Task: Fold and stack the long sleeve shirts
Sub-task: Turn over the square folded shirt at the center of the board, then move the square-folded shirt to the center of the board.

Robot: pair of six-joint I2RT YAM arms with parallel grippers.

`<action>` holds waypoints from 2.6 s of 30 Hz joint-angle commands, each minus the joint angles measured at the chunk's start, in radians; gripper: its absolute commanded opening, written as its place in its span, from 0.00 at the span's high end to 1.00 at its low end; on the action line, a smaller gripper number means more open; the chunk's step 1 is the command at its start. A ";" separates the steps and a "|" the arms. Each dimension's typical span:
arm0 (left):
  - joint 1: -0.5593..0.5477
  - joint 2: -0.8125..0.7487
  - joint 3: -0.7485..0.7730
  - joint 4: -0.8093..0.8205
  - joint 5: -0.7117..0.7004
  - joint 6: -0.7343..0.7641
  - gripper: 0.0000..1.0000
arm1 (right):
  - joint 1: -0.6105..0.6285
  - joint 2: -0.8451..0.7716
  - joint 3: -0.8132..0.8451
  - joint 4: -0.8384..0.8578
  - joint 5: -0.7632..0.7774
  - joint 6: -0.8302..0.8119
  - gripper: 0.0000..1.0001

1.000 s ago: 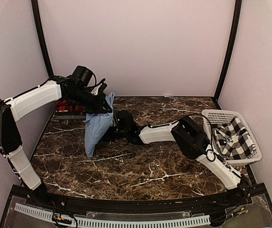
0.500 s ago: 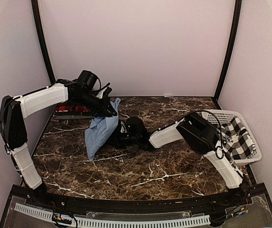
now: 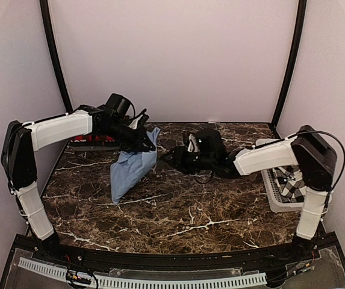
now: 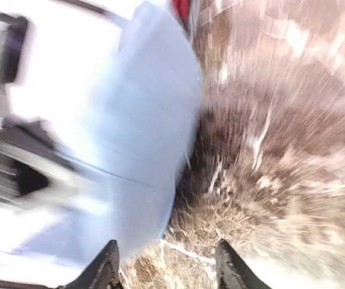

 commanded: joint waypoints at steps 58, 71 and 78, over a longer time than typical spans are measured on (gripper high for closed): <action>0.026 -0.182 -0.546 0.158 -0.368 -0.067 0.42 | -0.015 0.054 0.116 -0.760 0.406 -0.327 1.00; -0.043 -0.214 -0.493 0.196 -0.419 -0.112 0.41 | -0.105 -0.120 -0.058 -0.745 0.452 -0.432 1.00; -0.046 -0.205 -0.426 0.163 -0.524 -0.145 0.41 | -0.177 -0.217 -0.169 -0.739 0.457 -0.494 1.00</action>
